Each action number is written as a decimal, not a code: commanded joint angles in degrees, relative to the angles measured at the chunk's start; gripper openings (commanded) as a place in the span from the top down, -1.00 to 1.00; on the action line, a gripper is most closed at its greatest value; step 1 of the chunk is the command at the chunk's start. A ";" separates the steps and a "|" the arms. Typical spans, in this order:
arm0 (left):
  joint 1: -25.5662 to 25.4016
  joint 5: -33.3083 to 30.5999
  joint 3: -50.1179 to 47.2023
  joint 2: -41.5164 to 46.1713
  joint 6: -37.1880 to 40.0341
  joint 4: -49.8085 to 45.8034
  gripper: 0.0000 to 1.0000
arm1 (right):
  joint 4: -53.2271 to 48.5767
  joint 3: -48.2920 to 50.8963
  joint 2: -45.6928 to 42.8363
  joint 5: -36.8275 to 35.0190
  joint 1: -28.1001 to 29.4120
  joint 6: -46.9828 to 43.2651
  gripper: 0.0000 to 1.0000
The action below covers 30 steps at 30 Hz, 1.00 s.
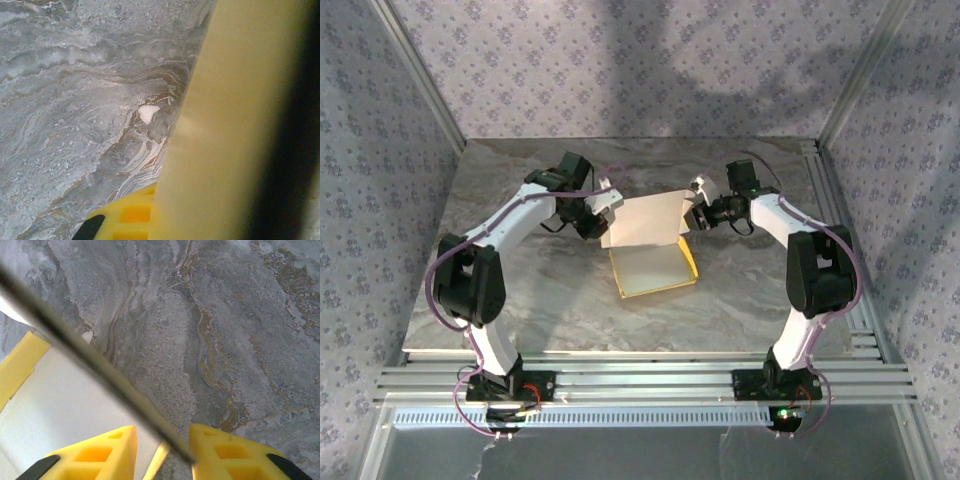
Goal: Fold the paper box
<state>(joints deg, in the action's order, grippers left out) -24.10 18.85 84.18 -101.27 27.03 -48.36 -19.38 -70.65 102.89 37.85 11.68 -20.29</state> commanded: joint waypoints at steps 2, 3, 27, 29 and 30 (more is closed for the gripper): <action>0.38 1.83 -0.33 0.29 -1.58 1.82 1.00 | 1.36 0.43 -0.23 0.67 1.65 1.72 0.43; 0.52 1.88 -0.33 0.27 -1.96 2.19 1.00 | 1.85 0.99 -0.51 0.18 1.97 2.08 0.46; 0.09 -7.06 -9.43 2.21 -46.91 29.50 0.90 | 17.58 10.15 -8.80 -25.44 11.77 31.69 1.00; -0.04 -7.10 -9.90 2.30 -48.63 30.81 0.92 | 18.25 10.08 -9.11 -28.47 13.51 32.64 1.00; -0.16 -7.24 -9.98 2.39 -49.11 31.07 0.94 | 18.23 9.94 -9.10 -29.54 14.07 32.82 1.00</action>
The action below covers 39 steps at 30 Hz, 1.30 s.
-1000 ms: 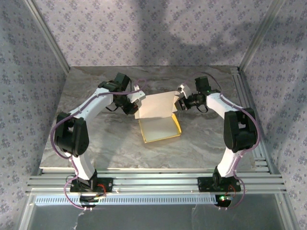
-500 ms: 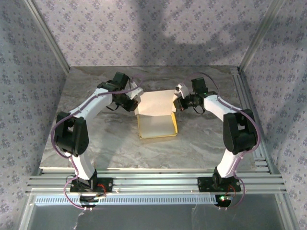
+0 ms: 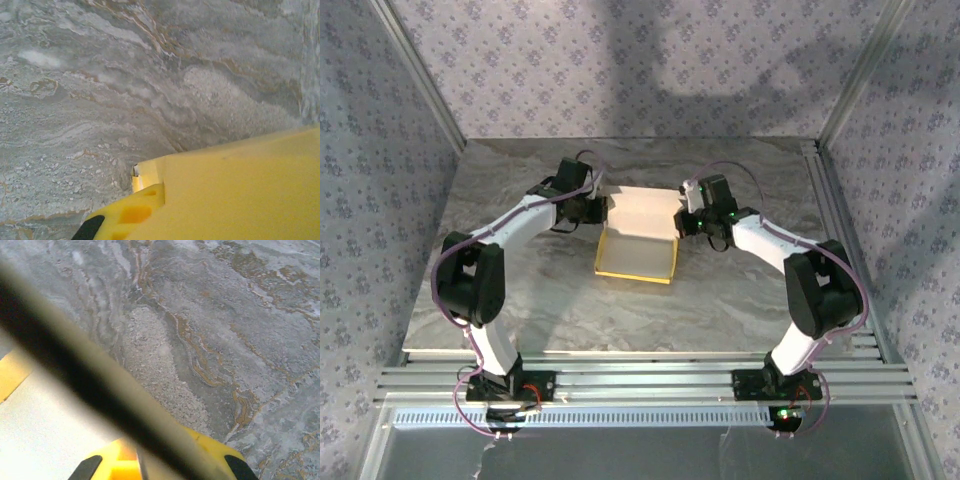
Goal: Fold the paper box
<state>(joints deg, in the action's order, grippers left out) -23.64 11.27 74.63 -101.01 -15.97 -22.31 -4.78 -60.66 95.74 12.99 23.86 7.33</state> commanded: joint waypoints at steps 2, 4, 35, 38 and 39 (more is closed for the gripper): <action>-0.60 0.59 -0.88 2.22 -6.90 5.93 0.96 | 3.88 0.14 -1.96 -6.50 2.62 6.28 1.00; -0.71 0.74 -1.61 2.54 -7.23 6.58 0.97 | 4.48 0.70 -2.18 -7.88 3.09 7.26 1.00; -7.64 -11.60 -30.46 17.32 -19.32 38.09 1.00 | 35.62 20.49 -4.89 -26.82 13.89 19.76 1.00; -7.96 -12.06 -34.64 18.67 -19.66 43.53 1.00 | 39.59 23.60 -4.97 -28.12 15.17 18.12 1.00; -8.09 -12.06 -35.79 18.95 -19.71 44.87 1.00 | 40.55 24.22 -4.87 -28.37 15.42 17.82 1.00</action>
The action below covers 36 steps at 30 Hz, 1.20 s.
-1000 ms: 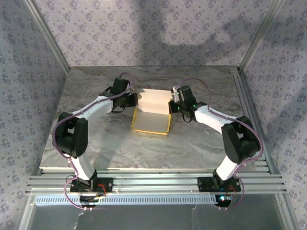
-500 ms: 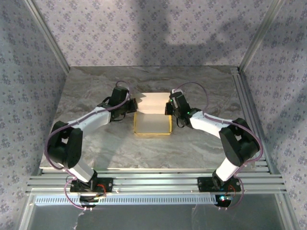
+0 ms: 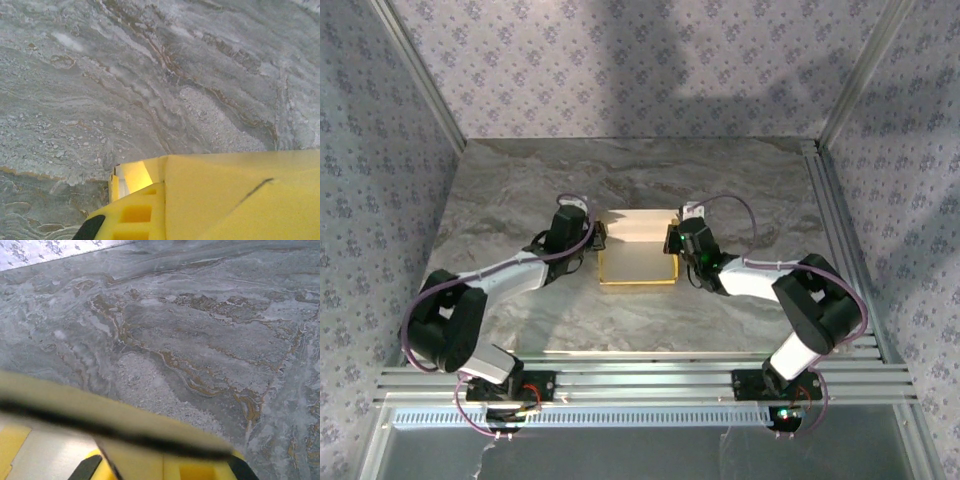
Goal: Fold the paper box
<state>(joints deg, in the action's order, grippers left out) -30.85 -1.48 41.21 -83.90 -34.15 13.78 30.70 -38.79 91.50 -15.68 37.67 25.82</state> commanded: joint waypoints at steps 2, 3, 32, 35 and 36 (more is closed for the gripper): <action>-1.31 0.54 -4.82 2.45 -1.27 11.65 1.00 | 8.08 4.21 0.04 0.04 2.17 -1.36 1.00; -1.52 0.27 -5.90 2.65 -1.18 12.99 1.00 | 9.44 4.98 0.39 0.04 2.32 -1.55 1.00; -7.93 -9.91 -23.82 3.80 5.21 34.99 0.99 | 18.11 12.03 0.39 -1.00 6.32 -9.12 0.82; -8.12 -9.96 -24.35 3.66 6.64 35.22 1.00 | 16.56 13.05 -2.01 -0.16 6.36 -7.91 0.68; -8.17 -10.22 -24.47 3.70 7.12 35.00 1.00 | 16.21 13.41 -2.75 0.08 6.51 -7.62 0.67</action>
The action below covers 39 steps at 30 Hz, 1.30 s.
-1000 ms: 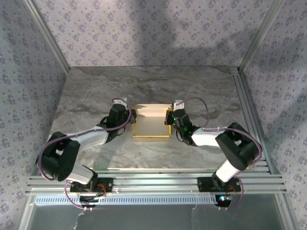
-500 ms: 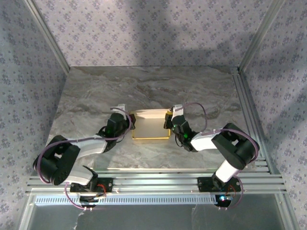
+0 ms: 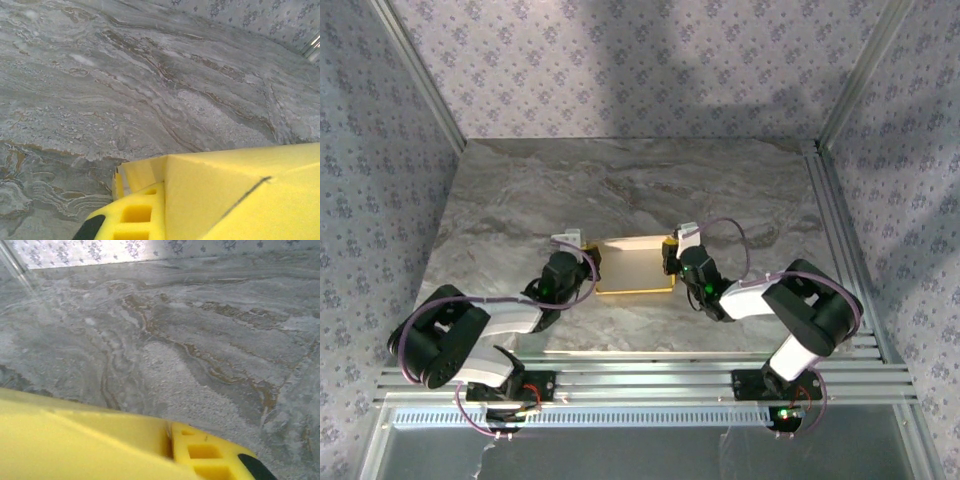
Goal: Fold the paper box
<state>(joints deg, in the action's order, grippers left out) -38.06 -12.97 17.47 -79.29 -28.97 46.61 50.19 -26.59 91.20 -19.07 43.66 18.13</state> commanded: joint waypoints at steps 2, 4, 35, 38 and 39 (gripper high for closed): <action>-1.14 0.61 -1.16 -0.88 2.87 1.99 1.00 | -4.38 1.74 -4.03 3.59 0.67 0.86 0.67; -1.26 -0.07 -1.50 -1.05 3.69 2.06 1.00 | -5.89 1.73 -5.34 3.62 0.73 1.65 0.63; -7.51 -15.66 -0.56 -6.52 2.96 2.53 1.00 | -32.20 -0.42 -25.45 7.26 4.82 15.81 -0.06; -8.02 -16.37 -0.60 -6.70 2.96 2.95 1.00 | -37.60 0.36 -30.94 5.98 5.43 20.63 -0.05; -8.14 -16.69 -0.60 -6.80 2.96 2.95 1.00 | -39.20 0.61 -32.69 5.74 5.59 22.28 -0.05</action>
<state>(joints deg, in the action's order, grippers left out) -45.58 -28.56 16.69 -84.62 -25.10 52.03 18.33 -26.37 62.74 -11.35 48.66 34.48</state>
